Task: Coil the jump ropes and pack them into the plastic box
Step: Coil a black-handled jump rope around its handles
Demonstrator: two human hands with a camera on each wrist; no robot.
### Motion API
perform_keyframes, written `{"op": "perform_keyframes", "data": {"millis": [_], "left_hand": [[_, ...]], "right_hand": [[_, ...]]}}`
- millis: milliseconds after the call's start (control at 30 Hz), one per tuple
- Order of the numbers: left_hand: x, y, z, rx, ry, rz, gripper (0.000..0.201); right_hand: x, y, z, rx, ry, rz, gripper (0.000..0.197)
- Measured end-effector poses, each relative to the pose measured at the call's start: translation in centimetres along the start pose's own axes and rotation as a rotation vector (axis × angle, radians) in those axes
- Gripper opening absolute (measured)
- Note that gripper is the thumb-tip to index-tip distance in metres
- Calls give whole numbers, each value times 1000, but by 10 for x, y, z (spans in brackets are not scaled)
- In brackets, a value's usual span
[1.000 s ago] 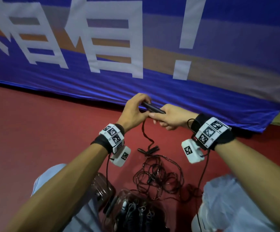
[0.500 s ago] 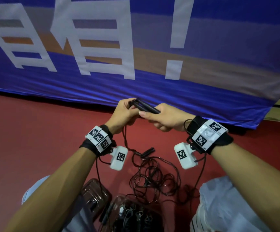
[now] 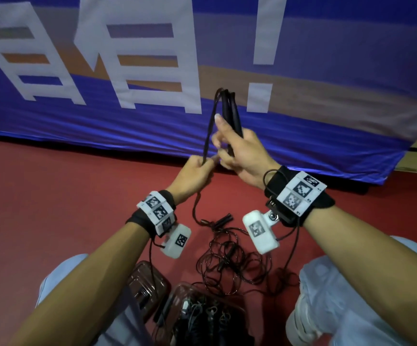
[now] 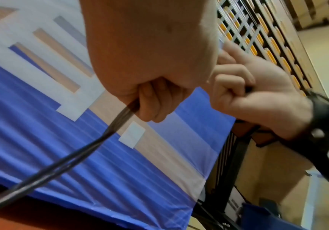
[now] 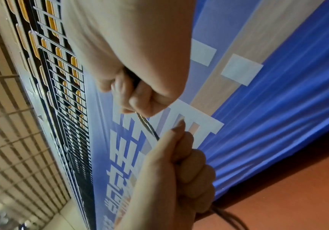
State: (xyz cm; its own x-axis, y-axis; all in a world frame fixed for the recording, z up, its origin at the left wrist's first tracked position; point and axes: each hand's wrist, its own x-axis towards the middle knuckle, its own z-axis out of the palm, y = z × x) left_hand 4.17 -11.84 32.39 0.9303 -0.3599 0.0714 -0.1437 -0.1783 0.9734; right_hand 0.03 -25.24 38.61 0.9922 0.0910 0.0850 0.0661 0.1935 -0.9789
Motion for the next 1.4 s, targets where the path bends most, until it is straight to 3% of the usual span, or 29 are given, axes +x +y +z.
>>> {"op": "perform_keyframes", "data": {"millis": [133,267,400,533,567,600,667,767,833,900,1000,1133,1400], "left_hand": [[-4,-10,22,54,-15,-2,45],[-10,-16,30,199,-80,48,37],[-18,-21,36,263,-189,87,44],[-18,-28,28,474,-361,36,9],[-16,-27,21,515,-389,48,15],[-13,-29,12,561,-385,81,31],[-10,-29,-3,600,-193,218,58],[-7,-25,-22,782,216,433,76],[-6,-20,-31,900,303,525,80],[-4,-18,-38,1039,293,622,73],[-4,-18,-39,1211,241,729,40],[-8,-18,-35,1331,137,748,16],[-4,-16,-44,1409,81,747,44]], "right_hand": [[5,7,-2,-208,132,-64,45],[2,18,11,-13,-13,56,44],[2,31,15,-6,55,123,50],[1,31,9,-86,81,199,49],[1,29,7,-112,78,206,48],[1,27,5,-144,71,211,46],[1,24,1,-243,48,226,40],[-2,25,-1,-464,-6,296,32],[-4,28,1,-580,-29,351,31],[-4,30,3,-666,-41,391,31],[-6,32,6,-742,-66,439,32],[-12,36,8,-874,-105,445,32],[-13,27,4,-790,-266,541,43]]}}
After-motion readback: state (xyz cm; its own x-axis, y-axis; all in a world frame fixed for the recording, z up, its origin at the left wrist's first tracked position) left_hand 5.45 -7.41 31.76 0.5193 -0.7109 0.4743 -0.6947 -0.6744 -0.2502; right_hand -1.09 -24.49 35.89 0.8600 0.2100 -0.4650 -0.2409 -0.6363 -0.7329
